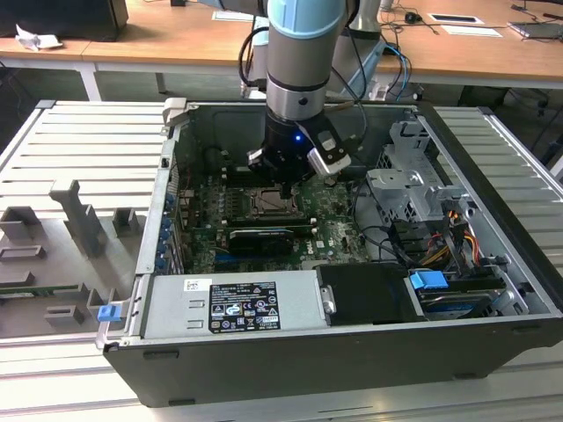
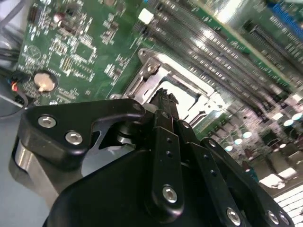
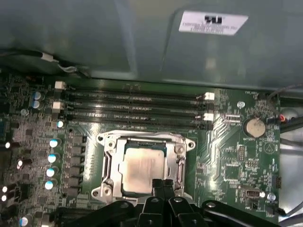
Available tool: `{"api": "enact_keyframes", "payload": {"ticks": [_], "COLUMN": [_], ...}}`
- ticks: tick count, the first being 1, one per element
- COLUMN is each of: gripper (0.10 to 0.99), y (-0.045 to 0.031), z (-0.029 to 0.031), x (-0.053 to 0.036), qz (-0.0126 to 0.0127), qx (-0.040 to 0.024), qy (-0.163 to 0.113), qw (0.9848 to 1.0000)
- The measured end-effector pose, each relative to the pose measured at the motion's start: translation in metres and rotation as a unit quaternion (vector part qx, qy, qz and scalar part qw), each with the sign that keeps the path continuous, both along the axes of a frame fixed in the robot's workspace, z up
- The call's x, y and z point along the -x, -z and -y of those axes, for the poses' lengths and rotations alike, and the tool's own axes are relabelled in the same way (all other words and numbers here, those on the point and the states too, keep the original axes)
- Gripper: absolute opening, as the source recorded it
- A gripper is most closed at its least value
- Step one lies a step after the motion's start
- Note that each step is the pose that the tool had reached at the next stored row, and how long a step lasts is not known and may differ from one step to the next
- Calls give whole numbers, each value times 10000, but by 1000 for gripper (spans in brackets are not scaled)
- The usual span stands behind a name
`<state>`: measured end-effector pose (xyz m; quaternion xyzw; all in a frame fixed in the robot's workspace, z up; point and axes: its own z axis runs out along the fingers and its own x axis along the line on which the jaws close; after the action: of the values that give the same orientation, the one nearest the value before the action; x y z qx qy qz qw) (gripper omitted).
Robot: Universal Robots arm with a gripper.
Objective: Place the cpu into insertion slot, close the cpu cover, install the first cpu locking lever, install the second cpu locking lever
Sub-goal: 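Install the second cpu locking lever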
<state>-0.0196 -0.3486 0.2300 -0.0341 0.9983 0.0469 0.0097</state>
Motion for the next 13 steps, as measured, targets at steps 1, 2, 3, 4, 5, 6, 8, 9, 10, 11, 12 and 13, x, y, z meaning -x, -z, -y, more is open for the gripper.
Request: {"api": "enact_keyframes", "payload": {"ticks": [1, 2, 3, 4, 5, 6, 8, 9, 10, 11, 12, 13], "gripper": [106, 106, 106, 106, 106, 106, 106, 106, 106, 106, 106, 106], "y": [10, 17, 18, 18, 18, 18, 18, 18, 18, 18, 13, -8], "z": [49, 106, 130, 145, 155, 165, 195, 211, 224, 232, 239, 240], "x": [0, 0, 0, 0, 0, 0, 0, 0, 0, 0, 1, 1], "qz": [-7, -9, -9, -9, -9, -9, -9, -9, -9, -9, -10, -9], "qx": [-1, -15, -52, -130, -142, -143, -143, -143, -143, -143, -141, -142], "qy": [0, -1, -1, 0, 0, 0, 0, 0, 0, 0, 0, 0], "qw": [10000, 10000, 10000, 9999, 9999, 9999, 9999, 9999, 9999, 9999, 9999, 9999]}}
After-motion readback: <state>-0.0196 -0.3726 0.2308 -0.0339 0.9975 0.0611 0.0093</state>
